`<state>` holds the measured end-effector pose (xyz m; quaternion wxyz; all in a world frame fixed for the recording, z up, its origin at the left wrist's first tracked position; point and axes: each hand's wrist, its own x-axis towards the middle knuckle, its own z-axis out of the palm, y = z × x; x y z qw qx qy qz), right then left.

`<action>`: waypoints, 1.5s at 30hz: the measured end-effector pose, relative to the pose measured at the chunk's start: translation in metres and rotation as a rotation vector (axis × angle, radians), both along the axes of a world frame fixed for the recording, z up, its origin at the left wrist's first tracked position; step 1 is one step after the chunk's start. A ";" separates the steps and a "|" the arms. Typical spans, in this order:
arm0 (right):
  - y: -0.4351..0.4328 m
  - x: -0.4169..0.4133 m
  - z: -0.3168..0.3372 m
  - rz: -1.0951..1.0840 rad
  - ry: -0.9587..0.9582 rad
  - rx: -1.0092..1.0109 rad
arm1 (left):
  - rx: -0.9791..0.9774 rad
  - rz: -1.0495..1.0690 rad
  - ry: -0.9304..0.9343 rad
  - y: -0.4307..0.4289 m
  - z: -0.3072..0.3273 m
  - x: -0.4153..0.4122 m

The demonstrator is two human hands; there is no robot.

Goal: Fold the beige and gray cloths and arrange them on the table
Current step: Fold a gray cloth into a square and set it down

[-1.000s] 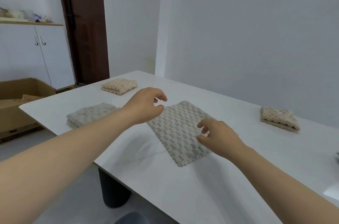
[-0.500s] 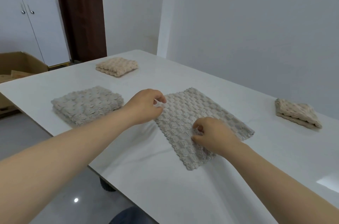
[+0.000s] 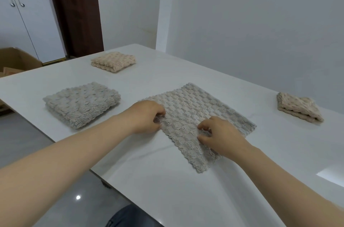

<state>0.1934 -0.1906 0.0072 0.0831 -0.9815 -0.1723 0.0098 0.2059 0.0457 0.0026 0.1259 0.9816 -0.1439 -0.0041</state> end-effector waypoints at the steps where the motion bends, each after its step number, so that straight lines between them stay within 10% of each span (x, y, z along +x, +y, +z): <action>1: -0.003 -0.003 0.000 -0.003 -0.002 -0.002 | 0.034 -0.016 -0.009 -0.002 0.000 -0.004; 45: -0.024 -0.189 -0.007 0.117 0.035 0.161 | 0.034 -0.111 -0.139 -0.060 -0.025 -0.197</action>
